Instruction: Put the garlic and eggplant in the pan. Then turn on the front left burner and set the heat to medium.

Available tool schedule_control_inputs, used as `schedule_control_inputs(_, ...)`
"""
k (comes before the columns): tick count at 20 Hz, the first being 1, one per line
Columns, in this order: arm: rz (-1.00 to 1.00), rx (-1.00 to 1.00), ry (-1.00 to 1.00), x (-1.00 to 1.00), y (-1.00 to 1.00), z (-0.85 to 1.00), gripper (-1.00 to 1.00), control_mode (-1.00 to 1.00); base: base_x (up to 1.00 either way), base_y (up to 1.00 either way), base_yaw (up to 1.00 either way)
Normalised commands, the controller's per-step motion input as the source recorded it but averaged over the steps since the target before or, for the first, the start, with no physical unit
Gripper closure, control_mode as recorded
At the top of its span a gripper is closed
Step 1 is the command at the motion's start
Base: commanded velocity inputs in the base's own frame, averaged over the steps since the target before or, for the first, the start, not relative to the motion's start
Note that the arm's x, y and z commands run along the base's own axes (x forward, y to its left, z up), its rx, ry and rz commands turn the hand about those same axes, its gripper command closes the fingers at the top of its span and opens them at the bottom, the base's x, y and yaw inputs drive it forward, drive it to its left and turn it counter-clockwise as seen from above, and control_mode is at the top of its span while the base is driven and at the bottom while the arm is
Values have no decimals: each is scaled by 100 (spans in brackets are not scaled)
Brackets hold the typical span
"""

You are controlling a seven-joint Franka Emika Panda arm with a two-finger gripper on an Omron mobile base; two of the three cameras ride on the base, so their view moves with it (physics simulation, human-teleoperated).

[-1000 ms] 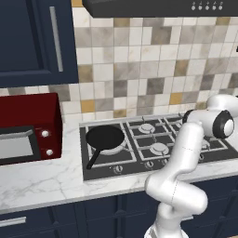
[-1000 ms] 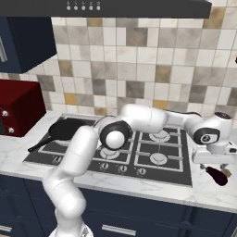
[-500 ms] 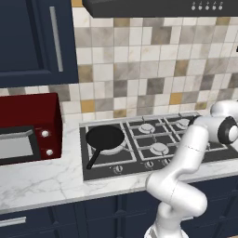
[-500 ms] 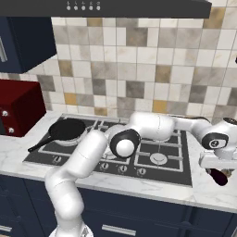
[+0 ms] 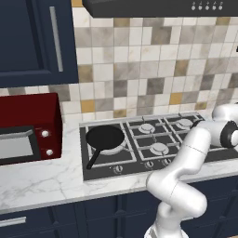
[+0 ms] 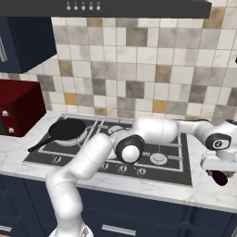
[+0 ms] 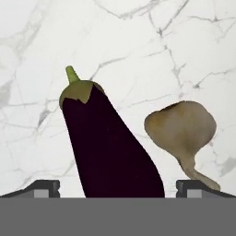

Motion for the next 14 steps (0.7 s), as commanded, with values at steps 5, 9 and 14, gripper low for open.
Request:
schedule_control_inputs(5,0,3,3,0,0,-29,-100,-100,0,0,0)
schedule_control_inputs(9,0,1,4,0,0,-3,-100,-100,0,0,0)
schedule_control_inputs(14,0,6,7,0,0,-21,-100,-100,0,0,0)
